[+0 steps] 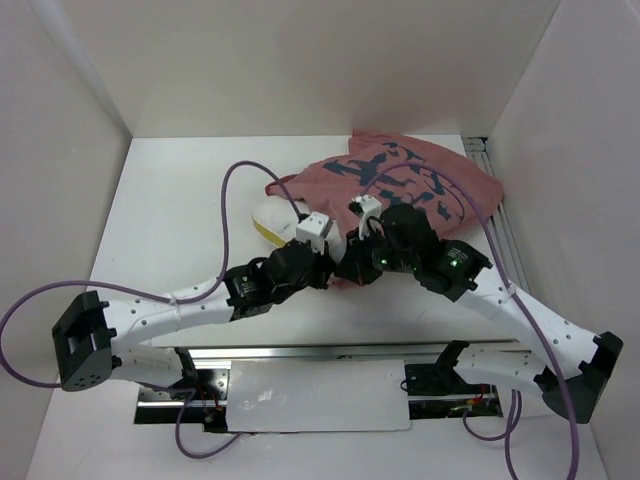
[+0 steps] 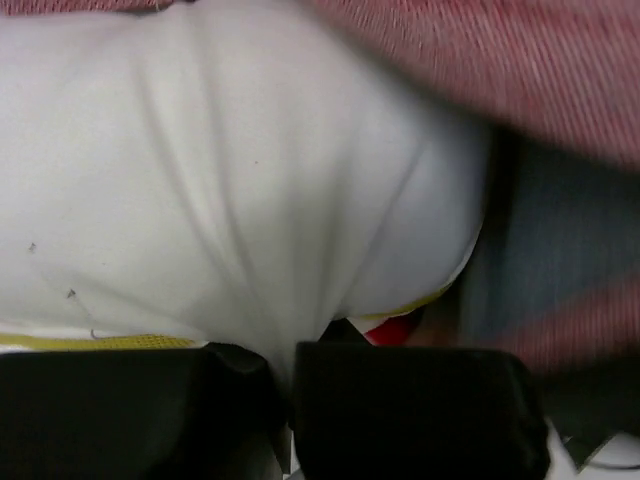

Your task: Put the pillow into the pillowcase

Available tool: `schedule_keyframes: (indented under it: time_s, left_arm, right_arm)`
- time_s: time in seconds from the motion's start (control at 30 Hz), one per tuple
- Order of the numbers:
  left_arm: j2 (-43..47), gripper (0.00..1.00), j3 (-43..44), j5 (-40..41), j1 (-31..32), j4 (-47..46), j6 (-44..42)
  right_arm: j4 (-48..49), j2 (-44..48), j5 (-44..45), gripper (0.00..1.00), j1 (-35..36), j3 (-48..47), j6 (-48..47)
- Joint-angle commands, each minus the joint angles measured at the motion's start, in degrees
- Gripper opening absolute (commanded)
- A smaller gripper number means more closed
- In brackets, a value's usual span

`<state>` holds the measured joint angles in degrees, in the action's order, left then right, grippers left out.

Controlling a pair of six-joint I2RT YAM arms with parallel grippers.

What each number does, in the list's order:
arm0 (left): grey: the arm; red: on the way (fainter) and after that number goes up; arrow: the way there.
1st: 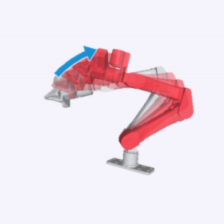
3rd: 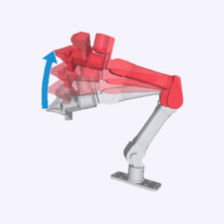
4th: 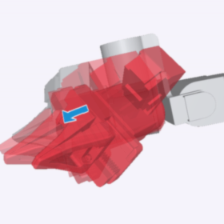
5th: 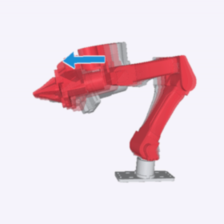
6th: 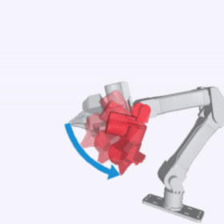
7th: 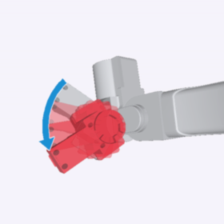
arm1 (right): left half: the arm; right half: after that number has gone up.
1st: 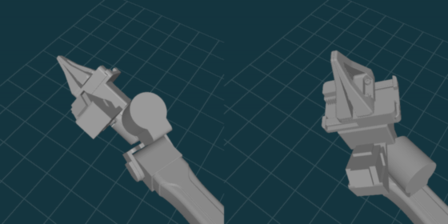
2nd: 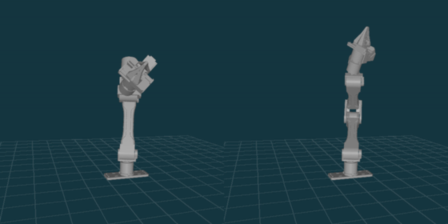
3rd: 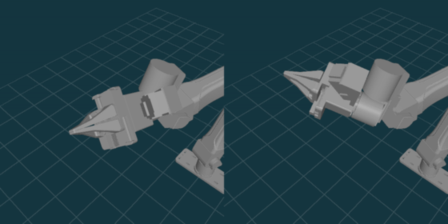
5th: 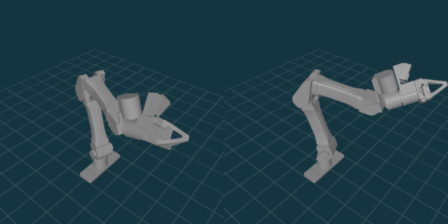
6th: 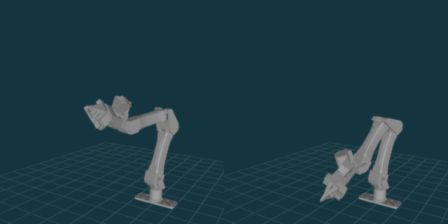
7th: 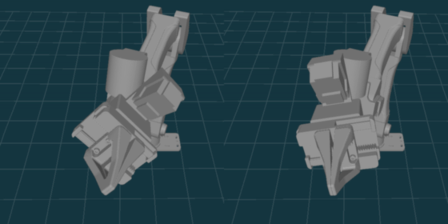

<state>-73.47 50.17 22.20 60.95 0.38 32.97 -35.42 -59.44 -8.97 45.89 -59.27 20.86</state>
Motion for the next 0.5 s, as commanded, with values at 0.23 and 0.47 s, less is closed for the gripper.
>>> schedule_keyframes:
  time_s: [0.23,0.47]
  left_arm:
    - [-8.62,0.00,11.27,-5.48,-8.30,-16.29,3.85]
    - [-5.64,0.48,0.57,-12.26,-8.83,-10.43,6.13]
  right_arm:
    - [4.67,0.37,-33.59,0.00,9.48,-13.24,-12.68]
    - [-3.84,-1.46,-17.25,0.14,9.48,-10.17,-9.70]
